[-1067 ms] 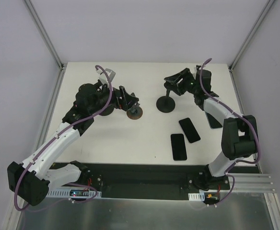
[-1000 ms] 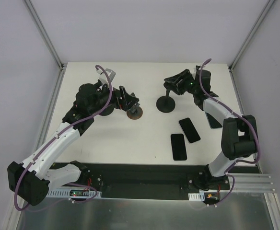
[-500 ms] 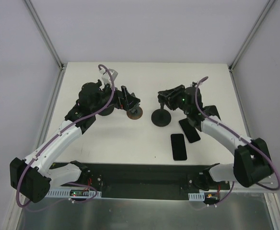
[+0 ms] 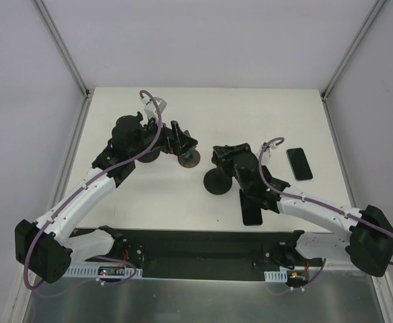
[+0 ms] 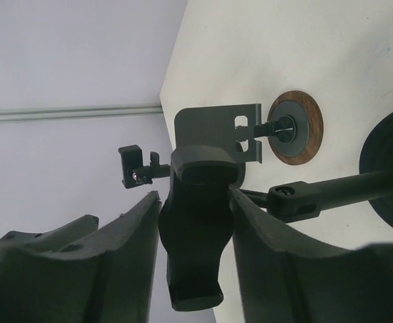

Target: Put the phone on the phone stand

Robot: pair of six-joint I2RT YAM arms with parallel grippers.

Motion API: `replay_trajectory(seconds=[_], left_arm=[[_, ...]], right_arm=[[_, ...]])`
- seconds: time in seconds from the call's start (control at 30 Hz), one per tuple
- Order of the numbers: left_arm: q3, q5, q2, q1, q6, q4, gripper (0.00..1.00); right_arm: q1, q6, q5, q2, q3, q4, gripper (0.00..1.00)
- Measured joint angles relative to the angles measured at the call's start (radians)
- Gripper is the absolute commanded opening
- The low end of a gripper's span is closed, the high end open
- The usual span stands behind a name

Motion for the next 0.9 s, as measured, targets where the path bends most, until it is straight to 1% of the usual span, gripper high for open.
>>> replay_trajectory(seconds=[0.03, 0.07, 0.1, 0.2, 0.33, 0.4, 0.5, 0.57, 0.6, 0.67, 0.77, 0.83, 0.9], left_arm=[[0.000, 0.000, 0.000, 0.000, 0.000, 0.000, 0.93], [0.000, 0.000, 0.000, 0.000, 0.000, 0.000, 0.93], [0.000, 0.001, 0.000, 0.000, 0.000, -0.001, 0.93], [0.003, 0.001, 0.000, 0.000, 0.000, -0.006, 0.93], [0.010, 0.001, 0.000, 0.000, 0.000, -0.015, 0.94], [0.010, 0.001, 0.000, 0.000, 0.000, -0.016, 0.94], [0.012, 0.005, 0.000, 0.000, 0.000, -0.018, 0.94], [0.015, 0.016, 0.000, 0.000, -0.002, -0.023, 0.92], [0.016, 0.023, 0.000, 0.000, -0.002, -0.023, 0.89], [0.024, 0.038, 0.003, 0.000, -0.005, -0.027, 0.87], [0.054, 0.060, 0.033, -0.008, -0.007, -0.035, 0.84], [0.082, 0.078, 0.070, -0.021, -0.008, -0.047, 0.85], [0.103, 0.095, 0.108, -0.033, -0.008, -0.055, 0.85]], right_arm=[[0.009, -0.006, 0.014, 0.002, 0.000, 0.005, 0.91], [0.016, -0.011, 0.024, 0.003, -0.001, 0.014, 0.99], [0.022, -0.038, 0.035, 0.002, -0.002, 0.026, 0.96], [0.032, -0.169, 0.033, -0.007, 0.006, 0.029, 0.96], [0.041, -0.354, -0.031, -0.064, 0.006, -0.025, 0.96], [0.044, -0.460, -0.069, -0.143, -0.023, -0.054, 0.96], [0.047, -0.636, -0.115, -0.335, -0.109, -0.133, 0.96], [0.047, -0.755, -0.137, -0.462, -0.150, -0.222, 0.96], [0.047, -0.797, -0.141, -0.502, -0.155, -0.268, 0.96], [0.045, -0.872, -0.128, -0.570, -0.147, -0.415, 0.96], [0.042, -0.890, -0.076, -0.570, -0.099, -0.648, 0.96], [0.031, -0.872, -0.057, -0.536, -0.061, -0.789, 0.96], [0.008, -0.851, -0.064, -0.475, -0.031, -0.894, 0.96]])
